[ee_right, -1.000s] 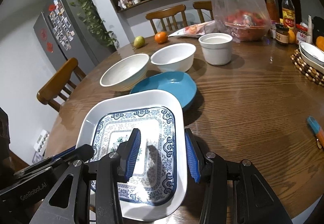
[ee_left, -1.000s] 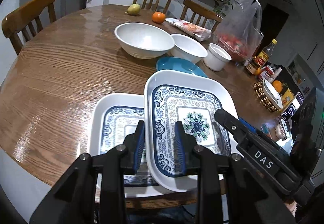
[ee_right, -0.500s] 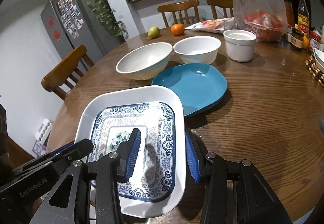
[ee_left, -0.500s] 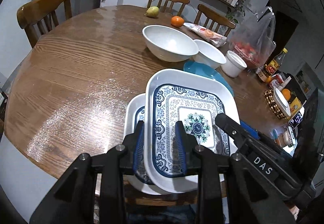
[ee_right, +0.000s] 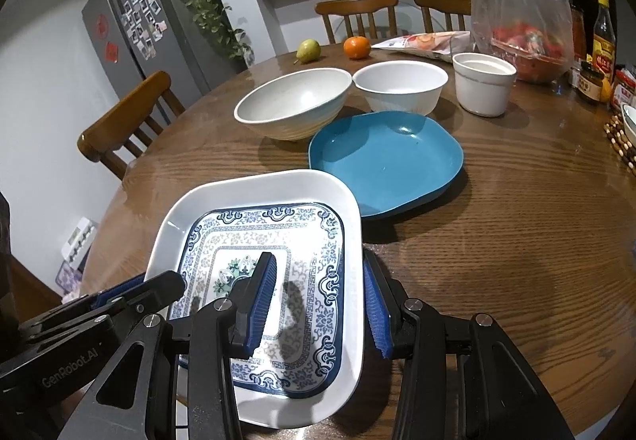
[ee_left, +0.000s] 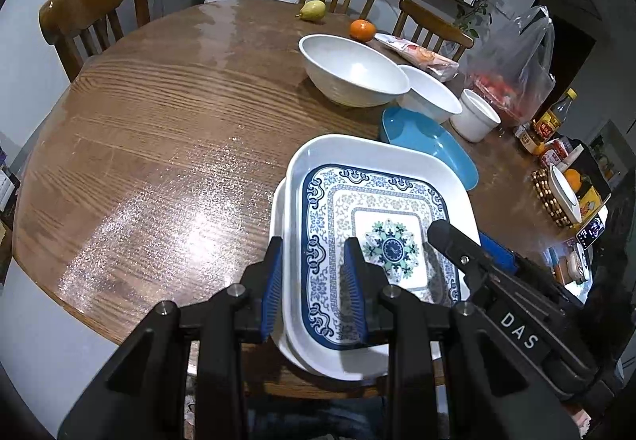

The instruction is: Organize plates and bowls

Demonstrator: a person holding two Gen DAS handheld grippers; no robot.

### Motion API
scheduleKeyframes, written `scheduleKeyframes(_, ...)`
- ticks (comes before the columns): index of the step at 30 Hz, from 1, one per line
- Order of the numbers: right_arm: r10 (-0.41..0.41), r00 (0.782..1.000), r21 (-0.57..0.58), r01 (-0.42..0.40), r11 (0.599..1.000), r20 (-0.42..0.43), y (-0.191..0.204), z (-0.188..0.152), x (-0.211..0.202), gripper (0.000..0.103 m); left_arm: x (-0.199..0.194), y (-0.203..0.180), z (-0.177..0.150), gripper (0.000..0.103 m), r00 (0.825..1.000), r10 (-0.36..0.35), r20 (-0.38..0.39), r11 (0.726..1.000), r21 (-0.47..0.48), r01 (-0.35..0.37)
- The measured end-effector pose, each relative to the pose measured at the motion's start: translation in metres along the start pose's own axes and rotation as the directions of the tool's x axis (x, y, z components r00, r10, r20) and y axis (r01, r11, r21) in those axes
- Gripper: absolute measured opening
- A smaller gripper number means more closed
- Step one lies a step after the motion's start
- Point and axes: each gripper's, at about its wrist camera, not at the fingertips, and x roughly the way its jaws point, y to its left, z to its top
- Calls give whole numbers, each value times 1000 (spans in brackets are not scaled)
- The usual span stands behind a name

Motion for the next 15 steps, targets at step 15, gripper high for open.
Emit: scheduleKeyframes(15,-28,999,-22,27,999,-25,4,-5,5,46,3,1,-2,30,1000,8,-15,1000,14,-8)
